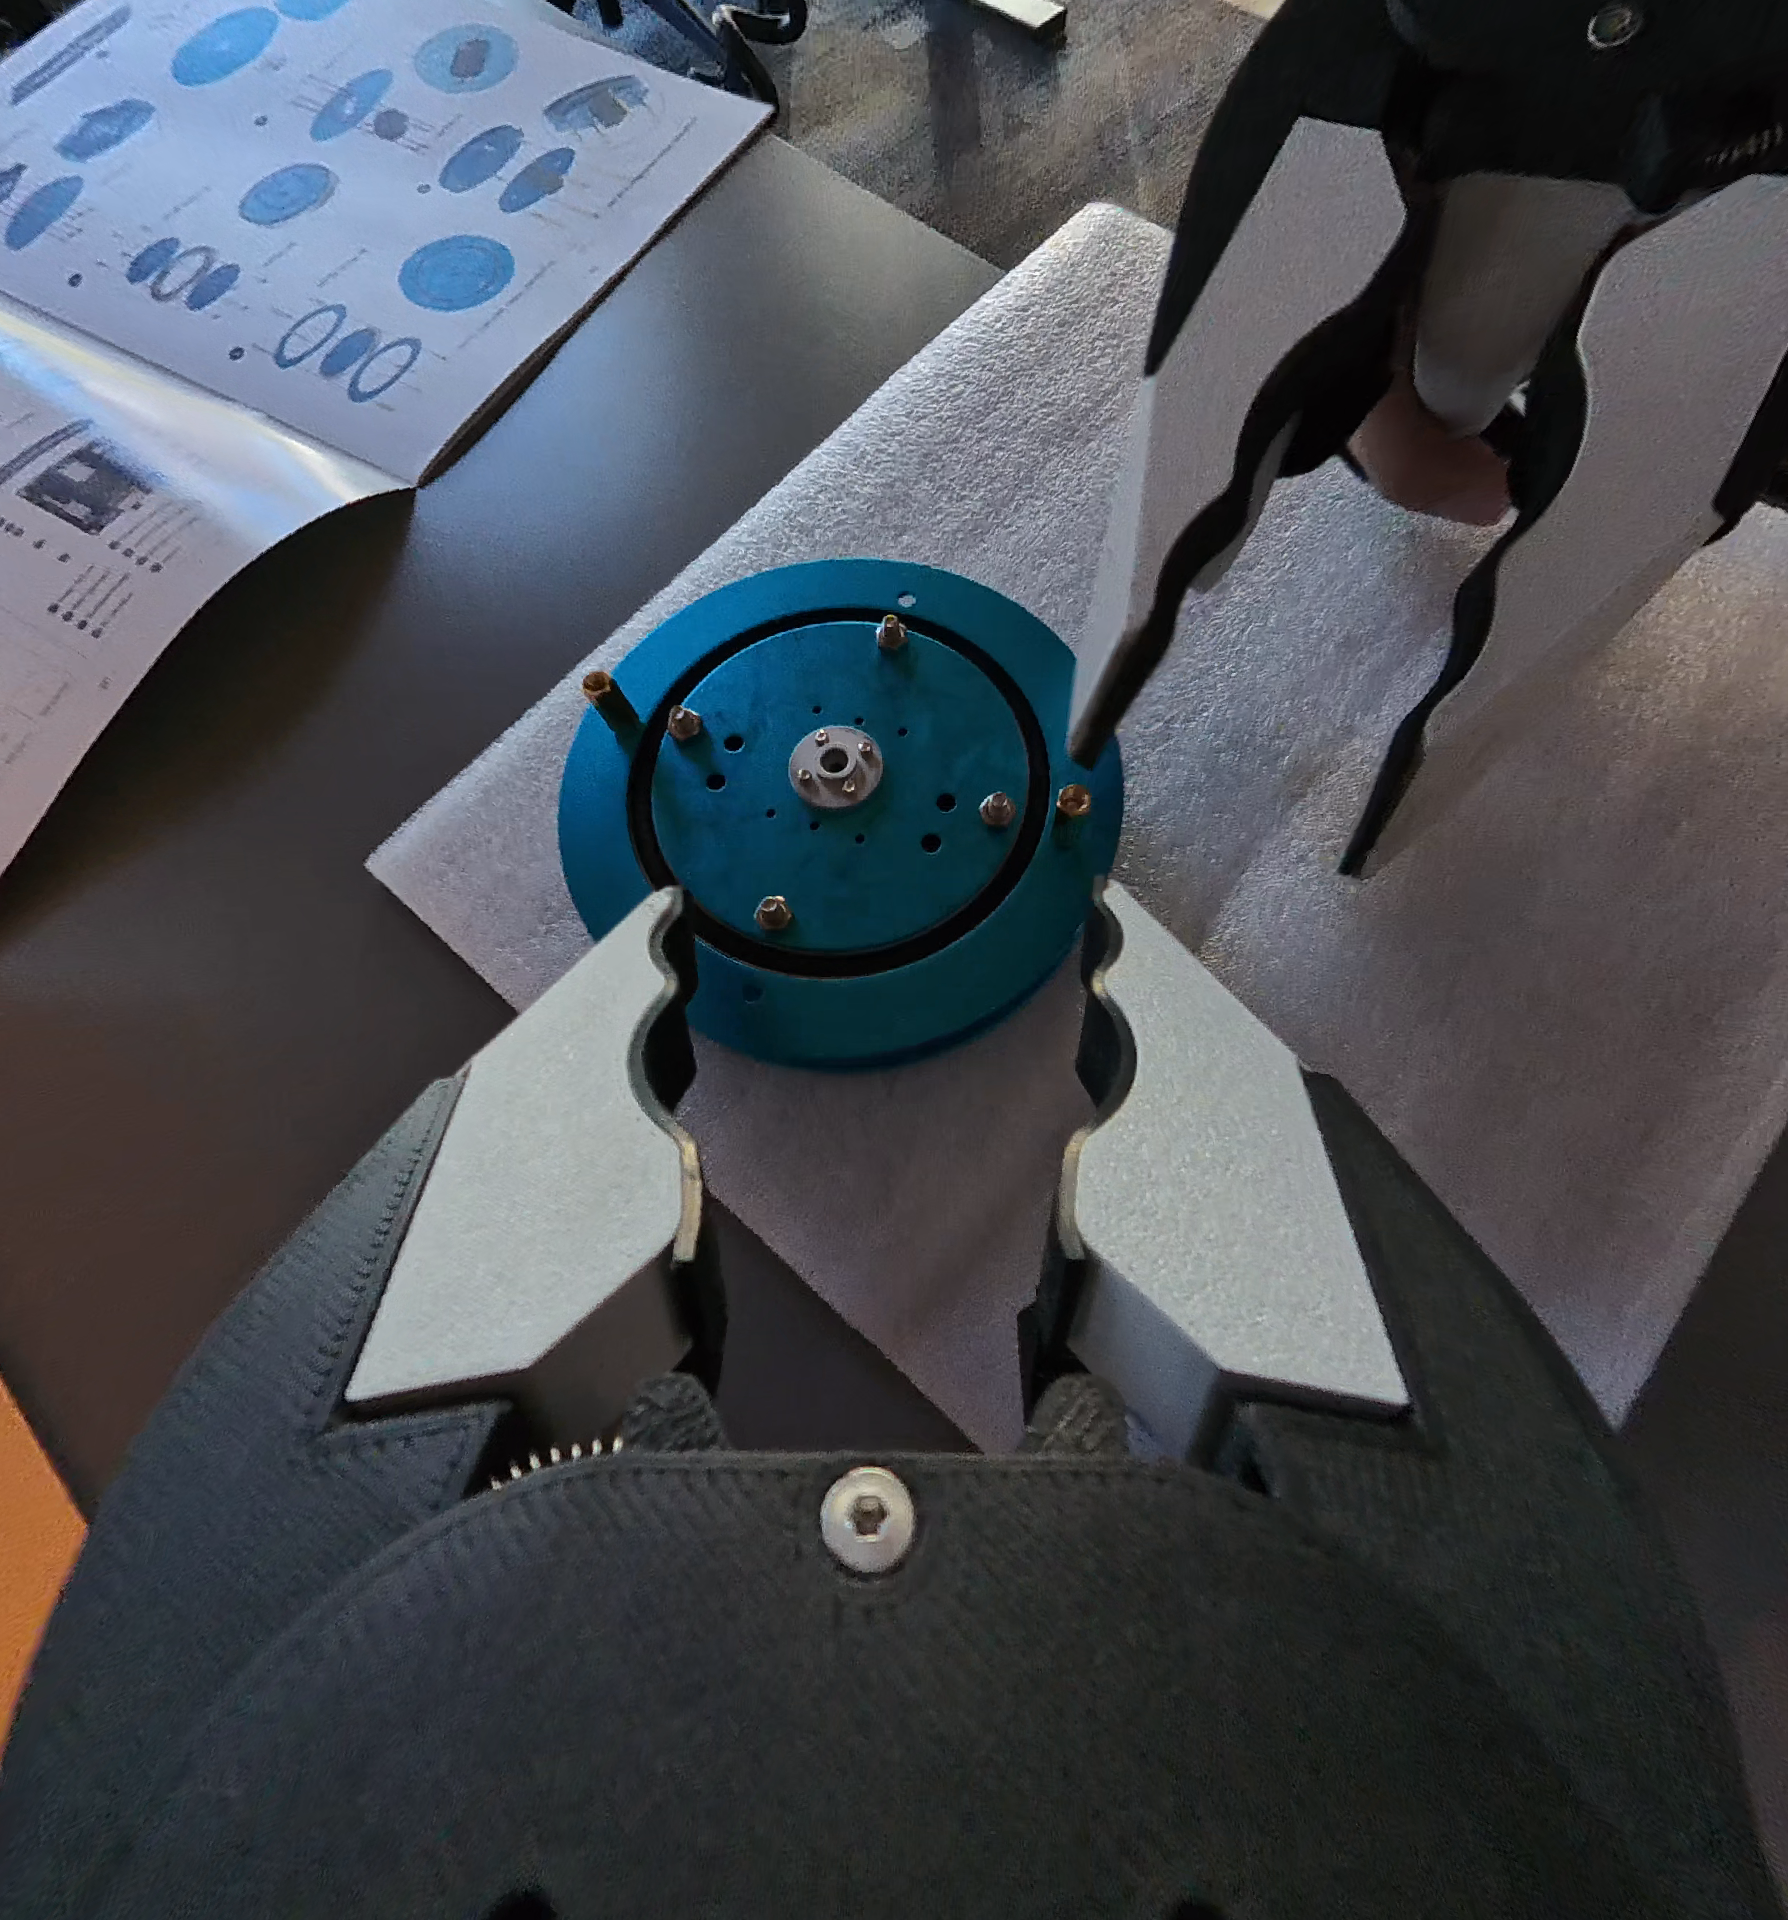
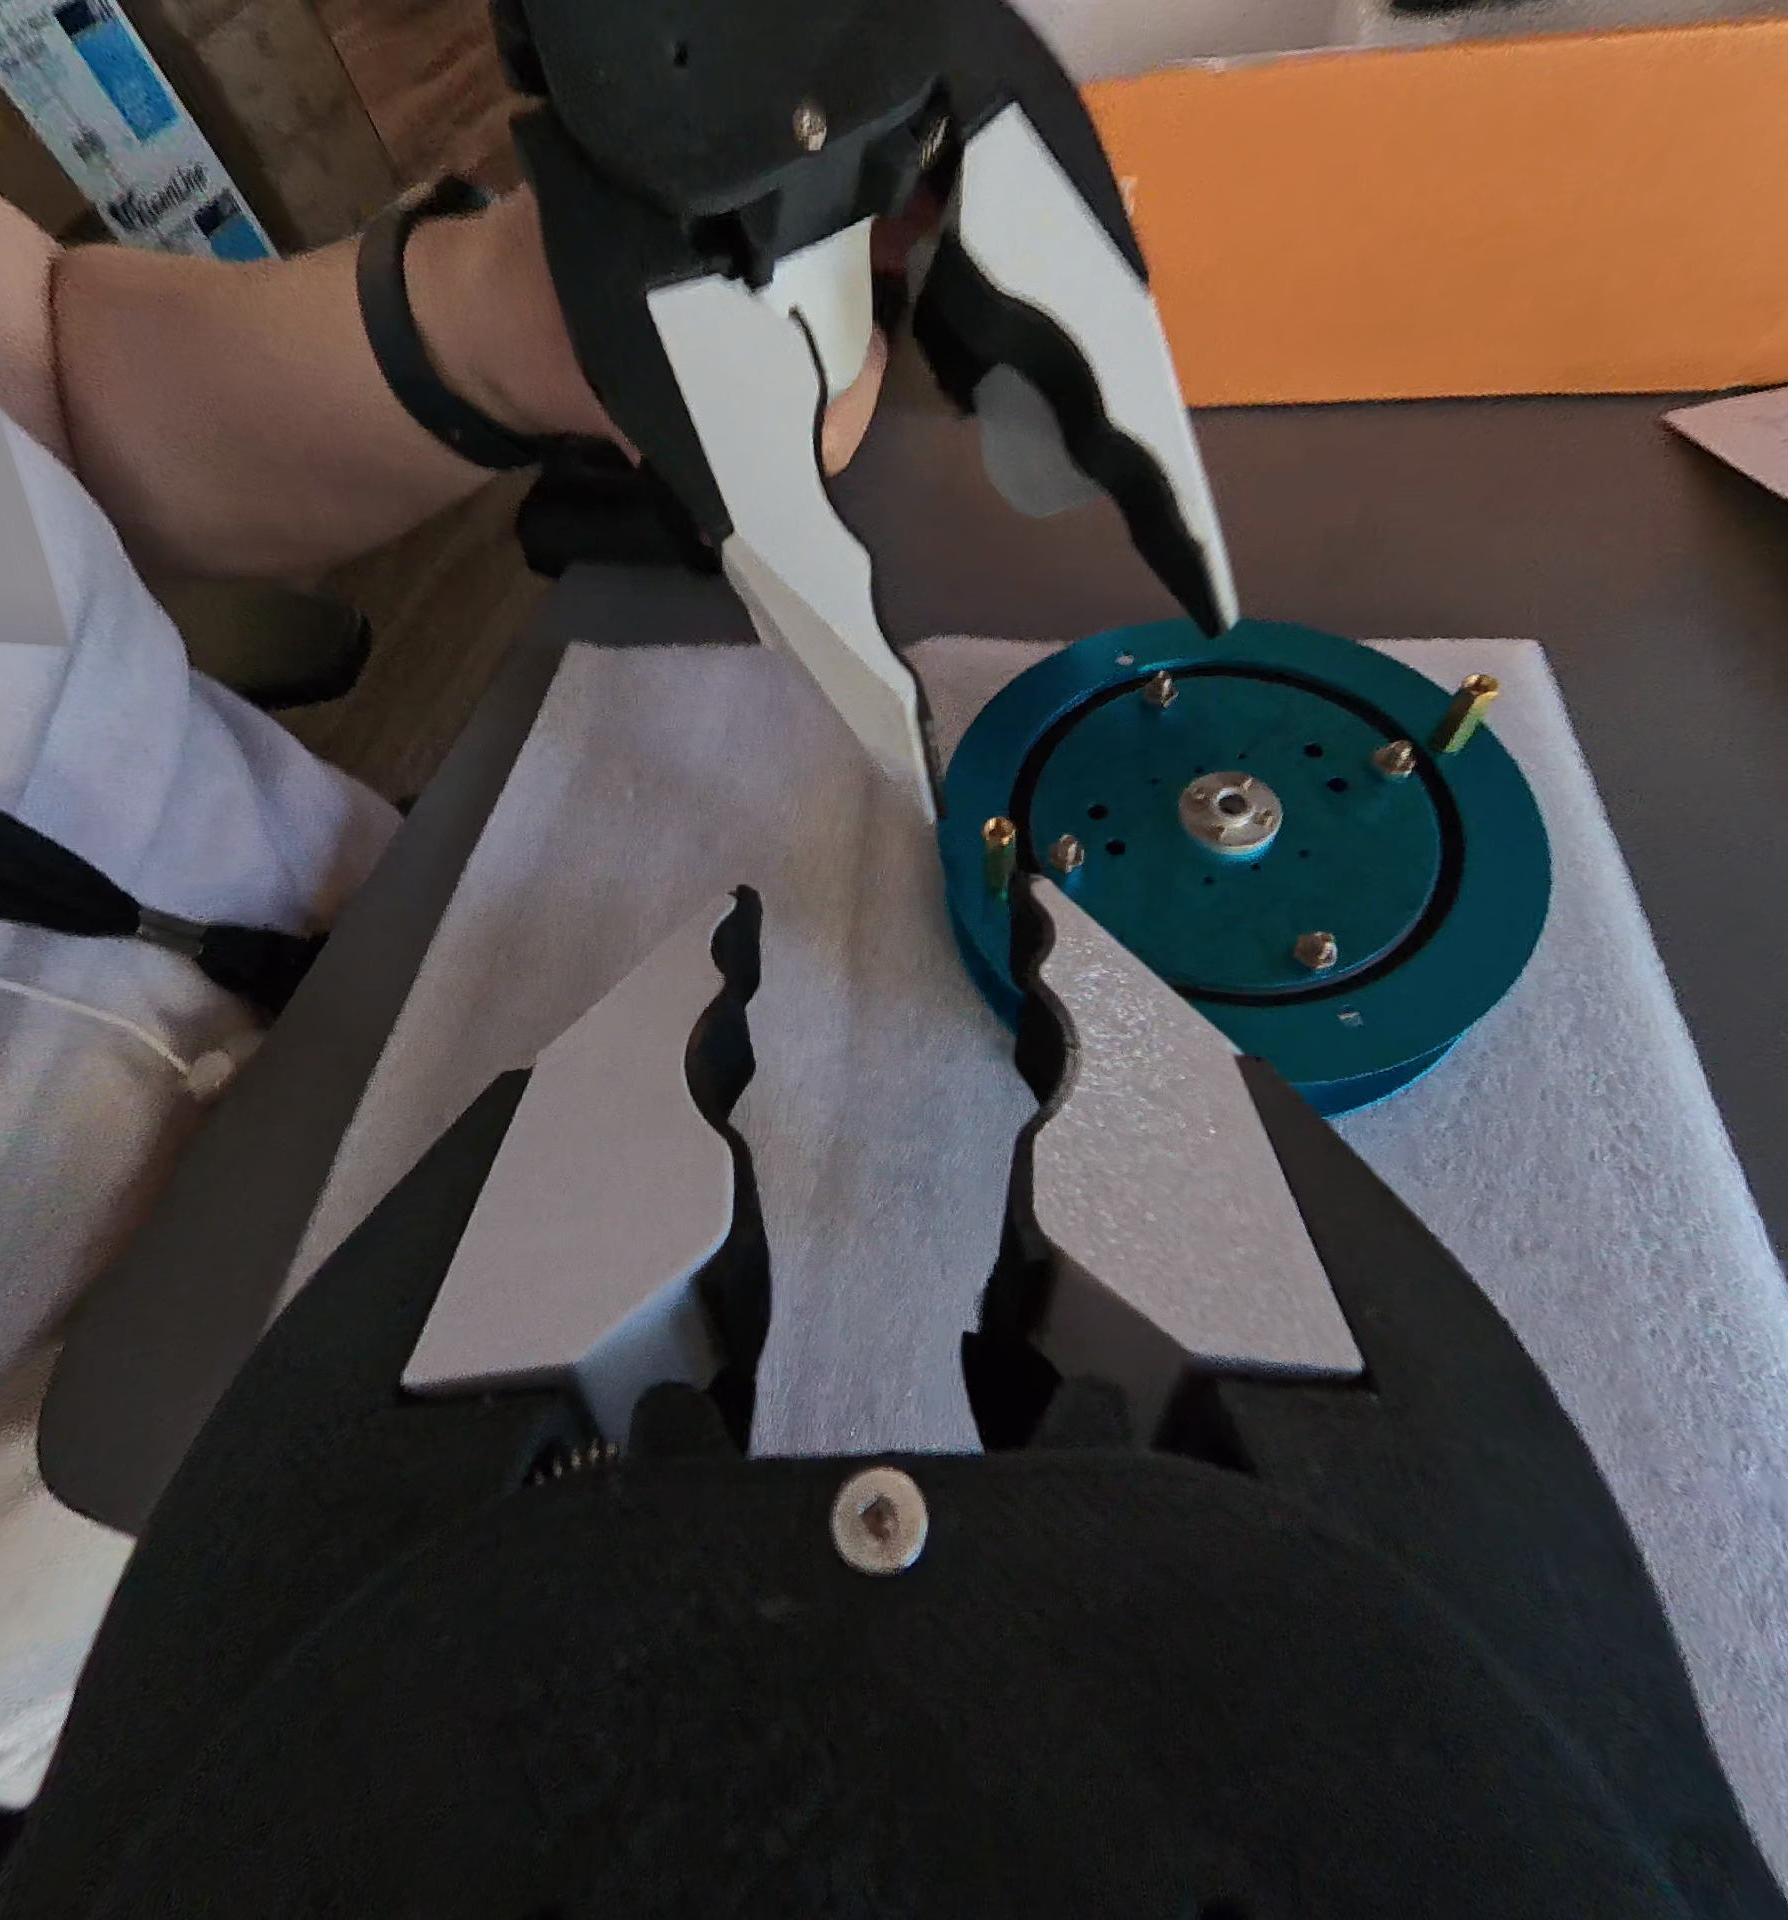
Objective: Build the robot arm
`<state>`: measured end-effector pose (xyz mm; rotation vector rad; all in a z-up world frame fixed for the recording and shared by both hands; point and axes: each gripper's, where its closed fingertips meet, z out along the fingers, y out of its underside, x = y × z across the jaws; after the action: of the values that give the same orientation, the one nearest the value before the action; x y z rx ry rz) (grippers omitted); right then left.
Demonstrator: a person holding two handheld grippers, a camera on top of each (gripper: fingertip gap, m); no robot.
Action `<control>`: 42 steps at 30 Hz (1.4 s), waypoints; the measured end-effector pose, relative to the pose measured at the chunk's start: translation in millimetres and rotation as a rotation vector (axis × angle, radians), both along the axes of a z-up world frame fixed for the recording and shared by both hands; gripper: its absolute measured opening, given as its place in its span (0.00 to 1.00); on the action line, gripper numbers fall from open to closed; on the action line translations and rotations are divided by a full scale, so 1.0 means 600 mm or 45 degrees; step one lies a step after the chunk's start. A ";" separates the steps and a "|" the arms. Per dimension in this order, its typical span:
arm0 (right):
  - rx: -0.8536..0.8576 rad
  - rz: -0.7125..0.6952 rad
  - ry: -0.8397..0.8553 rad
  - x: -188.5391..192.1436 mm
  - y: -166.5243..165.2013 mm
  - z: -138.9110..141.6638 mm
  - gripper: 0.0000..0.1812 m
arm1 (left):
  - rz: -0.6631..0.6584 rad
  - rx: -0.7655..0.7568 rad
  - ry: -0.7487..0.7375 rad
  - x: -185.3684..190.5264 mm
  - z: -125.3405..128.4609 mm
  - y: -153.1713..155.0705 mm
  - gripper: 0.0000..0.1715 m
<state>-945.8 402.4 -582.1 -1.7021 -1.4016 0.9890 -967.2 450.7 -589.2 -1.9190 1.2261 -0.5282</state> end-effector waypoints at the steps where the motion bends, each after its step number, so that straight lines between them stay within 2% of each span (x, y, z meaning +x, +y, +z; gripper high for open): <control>1: 0.004 -0.004 0.028 -0.007 0.003 0.005 0.28 | 0.002 -0.013 -0.010 0.001 -0.001 -0.001 0.43; 7: 0.015 0.020 -0.027 -0.021 0.002 -0.011 0.30 | 0.016 -0.011 -0.018 0.026 -0.008 0.014 0.45; 9: 0.013 -0.010 -0.043 -0.008 0.000 -0.012 0.31 | 0.051 -0.012 -0.018 0.014 -0.010 0.018 0.39; 13: 0.031 -0.086 -0.004 0.004 0.007 -0.003 0.30 | 0.074 -0.058 -0.072 -0.006 -0.004 0.010 0.41; 16: 0.006 -0.102 0.018 -0.002 0.015 -0.003 0.30 | 0.023 -0.032 -0.103 0.022 0.011 -0.003 0.41; 20: -0.008 -0.075 -0.034 -0.003 0.002 -0.012 0.28 | -0.004 0.010 -0.026 0.050 -0.002 0.002 0.42; 24: 0.029 -0.088 -0.036 -0.007 -0.003 -0.013 0.30 | 0.022 -0.016 -0.027 0.040 -0.012 0.007 0.41; 26: 0.012 -0.073 -0.055 -0.003 -0.009 -0.015 0.26 | 0.032 -0.013 -0.030 0.025 -0.010 0.007 0.41; 29: 0.045 -0.099 -0.023 -0.005 0.002 -0.003 0.28 | -0.013 -0.019 -0.067 0.022 0.000 -0.006 0.41; 33: 0.043 -0.045 -0.029 -0.022 0.007 -0.003 0.30 | -0.021 0.006 -0.011 0.029 -0.004 0.000 0.41; 38: 0.003 -0.040 -0.064 -0.009 -0.003 -0.015 0.28 | -0.014 -0.003 0.006 0.029 -0.011 0.005 0.41; 40: -0.022 -0.047 -0.060 0.001 -0.006 -0.014 0.23 | -0.001 0.009 0.005 0.019 -0.009 0.005 0.39; 42: -0.006 -0.071 -0.026 0.002 -0.001 -0.007 0.24 | 0.000 -0.004 -0.010 0.014 -0.009 0.004 0.39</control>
<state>-944.5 402.0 -586.2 -1.7500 -1.3583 0.9470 -958.6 453.0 -594.8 -1.9179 1.2209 -0.5380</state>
